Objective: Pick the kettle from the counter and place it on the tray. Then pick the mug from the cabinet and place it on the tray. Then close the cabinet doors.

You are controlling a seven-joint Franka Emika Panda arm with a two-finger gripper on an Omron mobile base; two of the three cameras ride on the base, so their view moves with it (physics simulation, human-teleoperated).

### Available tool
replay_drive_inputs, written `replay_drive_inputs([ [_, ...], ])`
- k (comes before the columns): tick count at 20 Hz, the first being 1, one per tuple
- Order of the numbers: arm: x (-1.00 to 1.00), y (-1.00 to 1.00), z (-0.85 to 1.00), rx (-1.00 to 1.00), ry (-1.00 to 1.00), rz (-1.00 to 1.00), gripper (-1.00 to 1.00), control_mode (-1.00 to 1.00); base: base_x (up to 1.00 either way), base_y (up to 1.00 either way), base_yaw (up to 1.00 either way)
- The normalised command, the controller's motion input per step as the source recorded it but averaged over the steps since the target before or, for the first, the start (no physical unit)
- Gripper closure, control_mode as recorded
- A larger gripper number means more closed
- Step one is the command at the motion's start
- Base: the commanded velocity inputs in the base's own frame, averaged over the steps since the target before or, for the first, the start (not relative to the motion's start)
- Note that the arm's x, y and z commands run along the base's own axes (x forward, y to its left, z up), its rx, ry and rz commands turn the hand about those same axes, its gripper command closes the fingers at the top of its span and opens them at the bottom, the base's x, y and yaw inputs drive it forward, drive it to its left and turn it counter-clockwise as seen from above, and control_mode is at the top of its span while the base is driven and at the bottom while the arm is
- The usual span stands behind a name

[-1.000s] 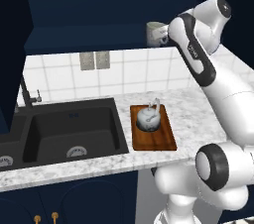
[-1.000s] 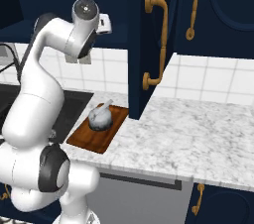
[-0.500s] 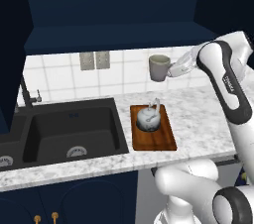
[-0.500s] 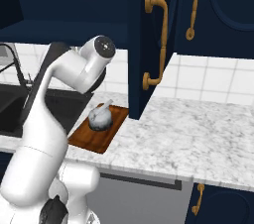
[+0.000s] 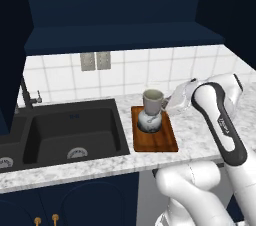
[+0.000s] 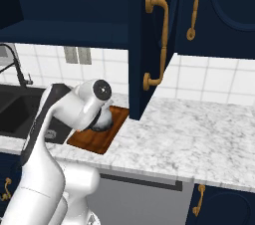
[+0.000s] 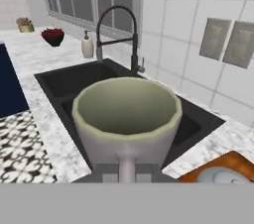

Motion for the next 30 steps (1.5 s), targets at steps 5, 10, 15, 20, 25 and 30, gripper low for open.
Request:
replay_drive_inputs([
  [5,0.00,-0.16,-0.53,0.00,0.10,0.17,1.00,-1.00,0.00,0.00,0.00],
  [10,0.03,-0.49,-0.63,0.00,0.11,0.30,1.00,-1.00,0.00,0.00,0.00],
  [15,0.12,-0.61,-0.76,0.00,0.03,0.21,1.00,-1.00,0.00,0.00,0.00],
  [20,0.38,-0.20,-0.62,0.02,0.00,0.06,1.00,-1.00,0.00,0.00,0.00],
  [25,0.66,0.00,-0.18,0.13,0.00,0.00,1.00,-1.00,0.00,0.00,0.00],
  [30,0.61,-0.08,-0.09,0.03,0.03,-0.02,1.00,-1.00,0.00,0.00,0.00],
])
